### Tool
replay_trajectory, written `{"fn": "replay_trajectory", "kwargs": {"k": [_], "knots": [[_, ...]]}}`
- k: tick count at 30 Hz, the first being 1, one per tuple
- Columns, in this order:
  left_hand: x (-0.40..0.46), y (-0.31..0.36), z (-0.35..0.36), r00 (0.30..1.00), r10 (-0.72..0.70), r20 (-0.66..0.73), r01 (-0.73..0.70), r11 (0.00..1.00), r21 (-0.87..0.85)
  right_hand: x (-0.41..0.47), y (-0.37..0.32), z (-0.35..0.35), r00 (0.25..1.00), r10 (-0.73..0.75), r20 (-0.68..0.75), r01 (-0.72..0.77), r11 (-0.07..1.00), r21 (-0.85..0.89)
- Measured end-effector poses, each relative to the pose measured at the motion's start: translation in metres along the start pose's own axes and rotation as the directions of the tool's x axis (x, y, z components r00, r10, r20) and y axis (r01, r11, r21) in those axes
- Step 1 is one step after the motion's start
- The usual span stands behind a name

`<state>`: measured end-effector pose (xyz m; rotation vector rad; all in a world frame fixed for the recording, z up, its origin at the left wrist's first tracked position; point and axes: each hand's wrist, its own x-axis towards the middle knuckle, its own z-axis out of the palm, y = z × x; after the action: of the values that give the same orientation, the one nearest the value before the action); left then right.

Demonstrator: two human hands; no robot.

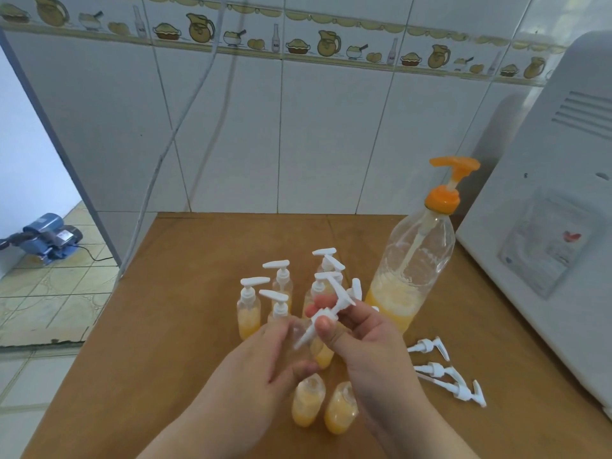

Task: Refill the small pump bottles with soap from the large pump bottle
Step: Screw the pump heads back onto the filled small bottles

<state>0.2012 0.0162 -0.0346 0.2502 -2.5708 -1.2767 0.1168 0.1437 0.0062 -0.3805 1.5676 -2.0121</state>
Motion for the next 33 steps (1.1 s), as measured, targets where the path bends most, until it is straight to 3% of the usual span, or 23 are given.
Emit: {"fn": "replay_trajectory", "kwargs": {"k": [3, 5, 7, 9, 11, 14, 15, 17, 19, 21, 26, 29, 31, 33], "knots": [[-0.004, -0.004, 0.005, 0.990, 0.040, -0.136, -0.022, 0.991, 0.130, 0.000, 0.005, 0.004, 1.000, -0.015, 0.013, 0.017, 0.993, -0.113], [-0.004, -0.015, 0.007, 0.982, 0.021, -0.187, 0.000, 0.994, 0.114, 0.001, 0.004, -0.002, 0.996, -0.014, 0.090, 0.040, 0.956, -0.291], [0.000, -0.033, 0.008, 0.958, -0.055, -0.283, 0.074, 0.996, 0.057, 0.004, 0.003, -0.018, 0.997, -0.043, 0.061, 0.066, 0.884, -0.463], [0.002, -0.052, 0.006, 0.915, -0.195, -0.353, 0.205, 0.979, -0.009, 0.004, -0.003, -0.040, 0.985, -0.164, -0.062, 0.116, 0.875, -0.470], [0.002, -0.069, 0.005, 0.884, -0.293, -0.364, 0.297, 0.954, -0.047, 0.004, -0.008, -0.067, 0.915, -0.313, -0.254, 0.154, 0.853, -0.499], [-0.002, -0.085, 0.007, 0.874, -0.339, -0.347, 0.345, 0.937, -0.049, 0.010, 0.001, -0.124, 0.799, -0.379, -0.466, -0.045, 0.735, -0.676], [-0.003, -0.088, 0.009, 0.872, -0.349, -0.342, 0.360, 0.932, -0.034, 0.012, 0.009, -0.145, 0.802, -0.339, -0.492, -0.180, 0.647, -0.741], [-0.003, -0.095, 0.015, 0.863, -0.381, -0.331, 0.399, 0.917, -0.013, 0.014, 0.029, -0.182, 0.838, -0.184, -0.513, -0.434, 0.344, -0.833], [-0.002, -0.098, 0.020, 0.852, -0.412, -0.323, 0.427, 0.904, -0.027, 0.014, 0.048, -0.203, 0.817, -0.077, -0.572, -0.568, 0.067, -0.820], [0.000, -0.100, 0.023, 0.839, -0.433, -0.329, 0.435, 0.897, -0.072, 0.010, 0.061, -0.210, 0.783, -0.032, -0.621, -0.622, -0.058, -0.781], [-0.001, -0.100, 0.026, 0.832, -0.460, -0.310, 0.448, 0.887, -0.116, 0.002, 0.076, -0.210, 0.770, 0.011, -0.638, -0.636, -0.060, -0.769], [-0.016, -0.098, 0.033, 0.777, -0.513, -0.364, 0.522, 0.849, -0.082, -0.002, 0.076, -0.209, 0.784, -0.016, -0.620, -0.619, -0.090, -0.780], [-0.031, -0.096, 0.044, 0.754, -0.508, -0.417, 0.542, 0.839, -0.041, -0.005, 0.068, -0.207, 0.792, -0.034, -0.610, -0.611, -0.034, -0.791], [-0.043, -0.094, 0.056, 0.816, -0.456, -0.357, 0.480, 0.877, -0.024, -0.008, 0.055, -0.207, 0.815, -0.024, -0.579, -0.577, 0.055, -0.815]]}}
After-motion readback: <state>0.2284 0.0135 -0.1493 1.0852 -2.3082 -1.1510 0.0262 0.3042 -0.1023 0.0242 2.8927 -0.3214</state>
